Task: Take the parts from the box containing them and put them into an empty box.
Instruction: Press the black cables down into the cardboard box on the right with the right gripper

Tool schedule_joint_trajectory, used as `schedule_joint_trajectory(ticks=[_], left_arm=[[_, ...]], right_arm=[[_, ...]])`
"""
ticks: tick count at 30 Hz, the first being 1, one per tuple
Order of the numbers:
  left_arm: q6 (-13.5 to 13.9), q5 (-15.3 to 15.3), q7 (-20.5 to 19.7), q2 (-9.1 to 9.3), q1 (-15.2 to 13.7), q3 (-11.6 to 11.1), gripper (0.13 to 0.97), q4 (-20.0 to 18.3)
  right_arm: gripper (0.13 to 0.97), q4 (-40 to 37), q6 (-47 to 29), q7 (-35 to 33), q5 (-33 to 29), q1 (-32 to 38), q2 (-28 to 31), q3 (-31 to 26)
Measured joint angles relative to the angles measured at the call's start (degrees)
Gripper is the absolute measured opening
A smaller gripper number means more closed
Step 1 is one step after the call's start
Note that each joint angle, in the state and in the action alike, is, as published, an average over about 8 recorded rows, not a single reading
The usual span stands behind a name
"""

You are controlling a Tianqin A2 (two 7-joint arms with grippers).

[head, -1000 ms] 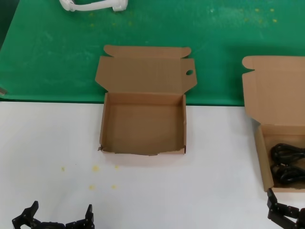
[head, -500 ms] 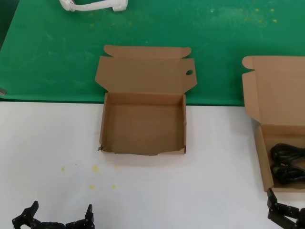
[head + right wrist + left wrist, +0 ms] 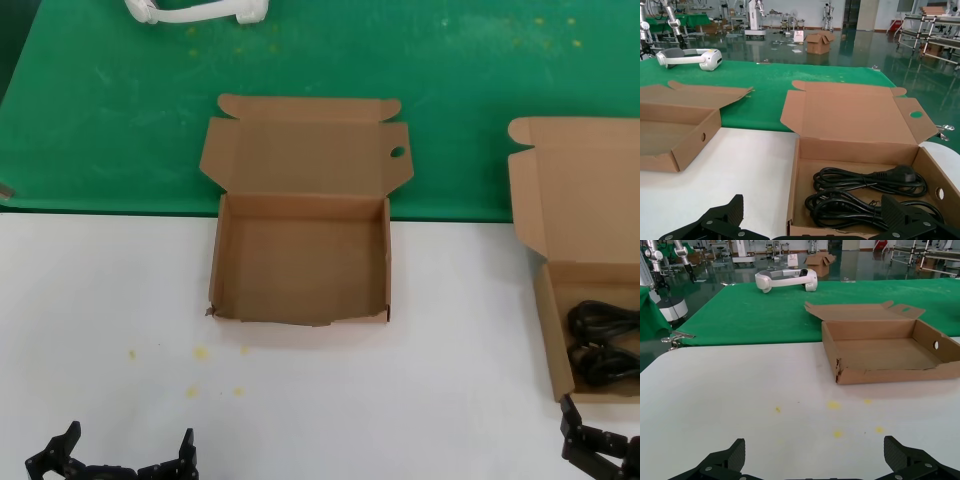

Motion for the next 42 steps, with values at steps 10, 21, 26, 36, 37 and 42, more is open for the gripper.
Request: schedule_joint_trajectory(ticks=[10,21,26,36,37,42], left_arm=[[0.0,0.0,0.0,0.0,0.0,0.0,0.966,0.0],[0.0,0.0,0.0,0.0,0.0,0.0,0.966,0.0],[0.0,0.0,0.0,0.0,0.0,0.0,0.966,0.0],[0.0,0.0,0.0,0.0,0.0,0.0,0.966,0.0],[0.0,0.0,0.0,0.0,0.0,0.0,0.966,0.0],[0.0,0.0,0.0,0.0,0.0,0.0,0.966,0.0]], right_arm=[[0.966,0.0,0.0,0.0,0.0,0.0,0.0,0.0],[0.966,0.0,0.0,0.0,0.0,0.0,0.0,0.0],[0.966,0.0,0.0,0.0,0.0,0.0,0.0,0.0],[0.966,0.0,0.0,0.0,0.0,0.0,0.0,0.0],[0.966,0.0,0.0,0.0,0.0,0.0,0.0,0.0],[0.966,0.0,0.0,0.0,0.0,0.0,0.0,0.0]])
